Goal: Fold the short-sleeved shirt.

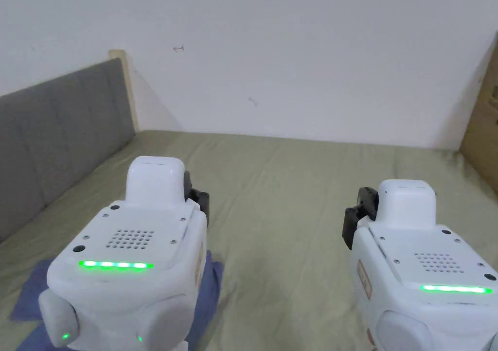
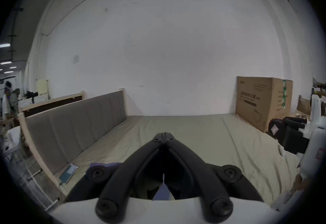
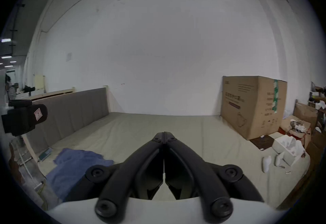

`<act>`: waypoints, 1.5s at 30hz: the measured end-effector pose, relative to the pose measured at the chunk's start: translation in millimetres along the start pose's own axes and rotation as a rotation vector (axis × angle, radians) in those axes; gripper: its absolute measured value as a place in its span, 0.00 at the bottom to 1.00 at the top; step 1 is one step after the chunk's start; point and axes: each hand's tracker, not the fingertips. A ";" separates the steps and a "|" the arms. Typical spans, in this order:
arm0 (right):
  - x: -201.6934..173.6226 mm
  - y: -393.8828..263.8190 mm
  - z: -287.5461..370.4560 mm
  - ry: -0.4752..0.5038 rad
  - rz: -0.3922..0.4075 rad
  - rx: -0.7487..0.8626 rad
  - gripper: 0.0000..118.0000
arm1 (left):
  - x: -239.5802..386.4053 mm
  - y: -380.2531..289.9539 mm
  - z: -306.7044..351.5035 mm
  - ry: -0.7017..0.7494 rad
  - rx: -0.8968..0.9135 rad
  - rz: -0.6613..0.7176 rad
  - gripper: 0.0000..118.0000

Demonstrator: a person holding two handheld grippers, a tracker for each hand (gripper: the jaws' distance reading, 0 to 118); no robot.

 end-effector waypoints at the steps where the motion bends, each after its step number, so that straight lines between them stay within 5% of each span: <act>1: -9.5 0.8 -3.4 0.033 -0.004 -0.004 0.00 | -10.9 0.3 3.8 0.036 -0.005 -0.002 0.00; 12: -86.6 -1.6 -13.5 0.282 0.004 -0.042 0.00 | -97.3 -1.8 33.9 0.300 -0.047 0.047 0.00; 20: -86.4 -18.5 -24.0 0.290 0.009 -0.122 0.00 | -109.4 -35.7 -10.6 0.290 -0.209 0.067 0.00; 28: -69.4 -46.5 -50.5 0.229 0.007 -0.227 0.00 | -123.5 -151.7 -132.4 0.150 -0.716 0.132 0.00; 30: -65.2 -55.1 -59.1 0.216 -0.007 -0.260 0.00 | -121.6 -176.3 -148.0 0.133 -0.783 0.139 0.26; 31: -63.4 -59.1 -64.3 0.212 -0.010 -0.281 0.00 | -121.4 -185.1 -154.4 0.120 -0.807 0.160 0.46; 32: -62.6 -62.4 -68.3 0.205 -0.010 -0.294 0.00 | -118.1 -193.1 -157.8 0.104 -0.824 0.182 0.75; 33: -62.0 -65.7 -72.5 0.198 -0.006 -0.306 0.00 | -116.4 -199.5 -164.0 0.092 -0.851 0.196 0.89; 34: -61.2 -69.2 -76.6 0.192 0.000 -0.320 0.00 | -114.7 -201.9 -168.5 0.084 -0.840 0.205 0.92; 40: -62.0 -80.0 -90.5 0.190 0.003 -0.373 0.00 | -90.7 -222.1 -194.3 0.027 -0.920 0.153 0.92; 45: -61.9 -85.6 -92.5 0.205 0.018 -0.398 0.00 | -72.8 -244.6 -197.9 0.026 -0.982 0.056 0.66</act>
